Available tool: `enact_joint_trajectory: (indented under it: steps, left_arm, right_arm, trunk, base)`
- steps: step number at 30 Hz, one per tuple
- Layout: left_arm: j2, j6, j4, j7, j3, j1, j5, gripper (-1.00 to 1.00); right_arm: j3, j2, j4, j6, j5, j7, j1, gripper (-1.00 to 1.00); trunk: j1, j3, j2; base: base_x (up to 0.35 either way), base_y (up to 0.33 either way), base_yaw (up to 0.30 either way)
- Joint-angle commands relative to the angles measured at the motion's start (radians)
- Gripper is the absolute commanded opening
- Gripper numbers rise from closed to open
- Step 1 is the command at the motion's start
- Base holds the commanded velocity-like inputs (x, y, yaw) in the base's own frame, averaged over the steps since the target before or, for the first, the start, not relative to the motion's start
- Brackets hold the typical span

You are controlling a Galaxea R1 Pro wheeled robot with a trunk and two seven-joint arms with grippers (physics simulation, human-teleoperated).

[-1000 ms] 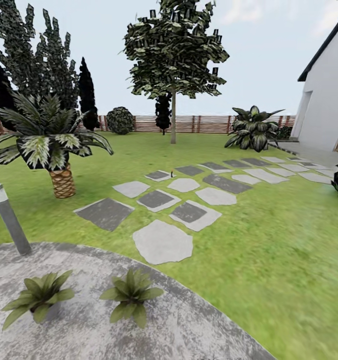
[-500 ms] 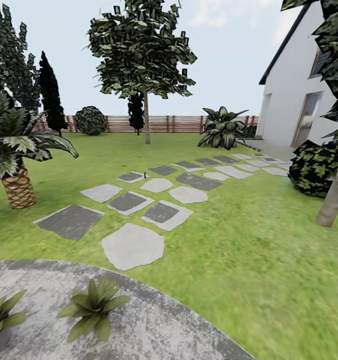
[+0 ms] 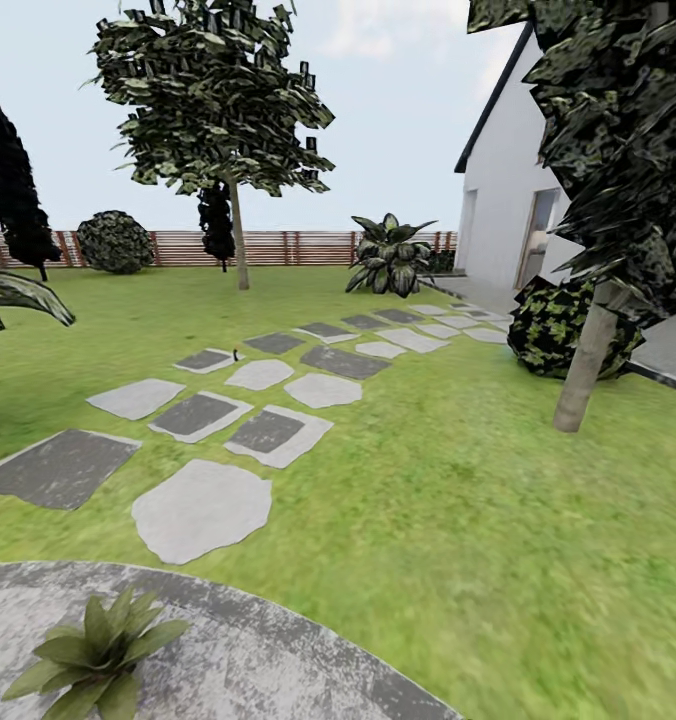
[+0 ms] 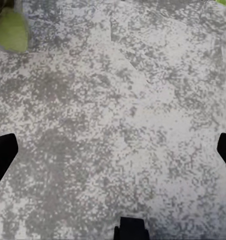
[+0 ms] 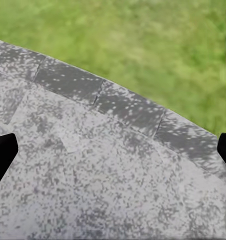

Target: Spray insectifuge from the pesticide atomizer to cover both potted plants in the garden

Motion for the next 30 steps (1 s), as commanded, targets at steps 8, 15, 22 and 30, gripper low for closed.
enact_joint_trajectory:
  steps: [8,15,22,30]
  left_arm:
    - [0.001,-0.003,0.000,0.000,0.003,0.001,0.001,1.00]
    - [0.001,-0.003,0.000,0.000,0.003,0.000,0.001,1.00]
    - [-0.001,-0.003,-0.010,-0.002,0.001,0.000,0.003,1.00]
    - [0.000,-0.003,-0.011,-0.005,0.008,0.000,0.004,1.00]
  right_arm:
    - [-0.001,0.000,0.001,-0.003,0.000,0.000,-0.001,1.00]
    - [-0.001,0.000,0.001,-0.003,0.000,0.000,-0.001,1.00]
    - [-0.001,0.000,0.001,-0.003,0.000,0.000,-0.001,1.00]
    - [-0.001,0.000,0.002,-0.003,0.001,0.003,-0.001,1.00]
  trunk:
    - [0.000,-0.001,0.000]
    - [0.000,-0.001,0.000]
    - [0.000,-0.001,0.000]
    - [0.012,-0.010,-0.021]
  base:
    - [0.084,-0.271,-0.264]
    - [0.116,-0.264,-0.242]
    - [0.119,-0.126,-0.086]
    - [0.011,-0.011,-0.007]
